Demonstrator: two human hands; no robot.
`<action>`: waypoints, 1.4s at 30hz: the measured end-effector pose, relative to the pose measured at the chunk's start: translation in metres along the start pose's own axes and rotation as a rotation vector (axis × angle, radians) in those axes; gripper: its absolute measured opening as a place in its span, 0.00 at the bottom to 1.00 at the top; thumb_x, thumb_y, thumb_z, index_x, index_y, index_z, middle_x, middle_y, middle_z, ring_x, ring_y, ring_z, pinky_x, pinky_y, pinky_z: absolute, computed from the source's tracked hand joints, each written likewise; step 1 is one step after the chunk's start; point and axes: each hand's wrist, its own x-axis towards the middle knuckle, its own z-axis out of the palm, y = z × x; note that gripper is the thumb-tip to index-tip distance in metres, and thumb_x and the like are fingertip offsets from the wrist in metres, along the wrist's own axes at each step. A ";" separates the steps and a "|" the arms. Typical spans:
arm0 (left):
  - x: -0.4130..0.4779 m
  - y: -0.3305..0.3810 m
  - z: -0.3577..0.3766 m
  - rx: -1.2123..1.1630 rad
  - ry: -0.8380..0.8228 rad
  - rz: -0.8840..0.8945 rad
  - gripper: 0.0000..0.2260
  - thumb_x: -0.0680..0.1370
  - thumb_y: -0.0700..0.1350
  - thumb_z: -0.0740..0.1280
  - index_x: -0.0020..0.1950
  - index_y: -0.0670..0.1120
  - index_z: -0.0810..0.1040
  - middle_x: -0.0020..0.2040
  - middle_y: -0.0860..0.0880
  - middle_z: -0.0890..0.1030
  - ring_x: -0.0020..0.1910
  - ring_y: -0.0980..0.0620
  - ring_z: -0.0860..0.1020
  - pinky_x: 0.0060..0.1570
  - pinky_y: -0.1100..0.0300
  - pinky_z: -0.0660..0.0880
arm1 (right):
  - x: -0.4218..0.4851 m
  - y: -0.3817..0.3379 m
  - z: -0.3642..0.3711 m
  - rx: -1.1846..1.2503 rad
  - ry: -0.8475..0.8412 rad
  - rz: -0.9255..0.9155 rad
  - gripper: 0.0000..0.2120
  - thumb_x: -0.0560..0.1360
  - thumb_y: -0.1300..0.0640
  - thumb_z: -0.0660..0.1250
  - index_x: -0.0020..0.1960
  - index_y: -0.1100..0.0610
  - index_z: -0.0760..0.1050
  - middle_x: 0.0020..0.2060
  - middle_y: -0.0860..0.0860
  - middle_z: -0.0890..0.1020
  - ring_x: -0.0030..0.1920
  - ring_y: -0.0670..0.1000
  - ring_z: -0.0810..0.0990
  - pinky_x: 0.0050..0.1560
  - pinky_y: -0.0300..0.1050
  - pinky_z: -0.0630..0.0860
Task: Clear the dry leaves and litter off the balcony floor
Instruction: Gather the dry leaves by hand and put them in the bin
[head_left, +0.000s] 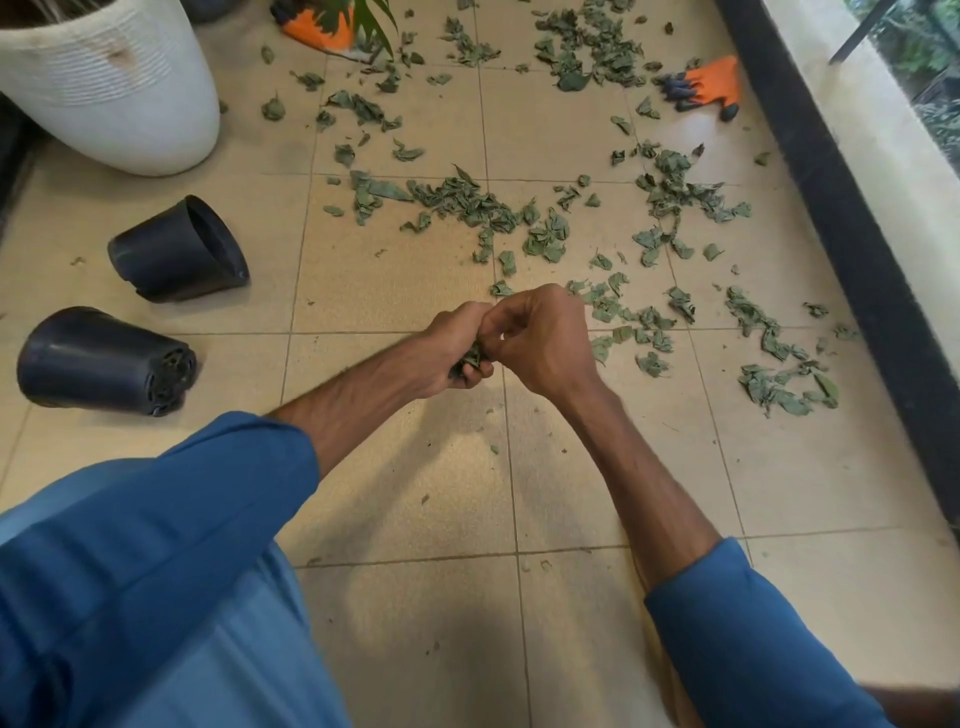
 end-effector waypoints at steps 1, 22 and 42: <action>-0.001 0.000 0.000 0.015 0.027 0.023 0.11 0.81 0.46 0.60 0.40 0.46 0.74 0.29 0.50 0.73 0.24 0.54 0.70 0.20 0.66 0.61 | 0.000 0.000 0.000 0.016 0.009 -0.001 0.08 0.68 0.67 0.76 0.38 0.55 0.86 0.31 0.45 0.84 0.29 0.37 0.79 0.32 0.32 0.76; -0.002 0.005 0.002 0.308 0.176 0.258 0.14 0.81 0.45 0.62 0.37 0.46 0.76 0.29 0.50 0.75 0.21 0.55 0.67 0.23 0.66 0.61 | 0.027 0.168 -0.029 -0.620 -0.085 0.091 0.10 0.78 0.64 0.69 0.58 0.59 0.81 0.54 0.57 0.83 0.49 0.55 0.82 0.50 0.51 0.82; -0.001 0.001 0.003 0.409 0.123 0.264 0.15 0.82 0.49 0.63 0.36 0.47 0.76 0.27 0.52 0.74 0.23 0.54 0.68 0.29 0.62 0.63 | -0.004 0.209 -0.095 -0.223 0.184 0.466 0.15 0.71 0.67 0.77 0.57 0.61 0.84 0.56 0.59 0.84 0.46 0.60 0.86 0.46 0.57 0.84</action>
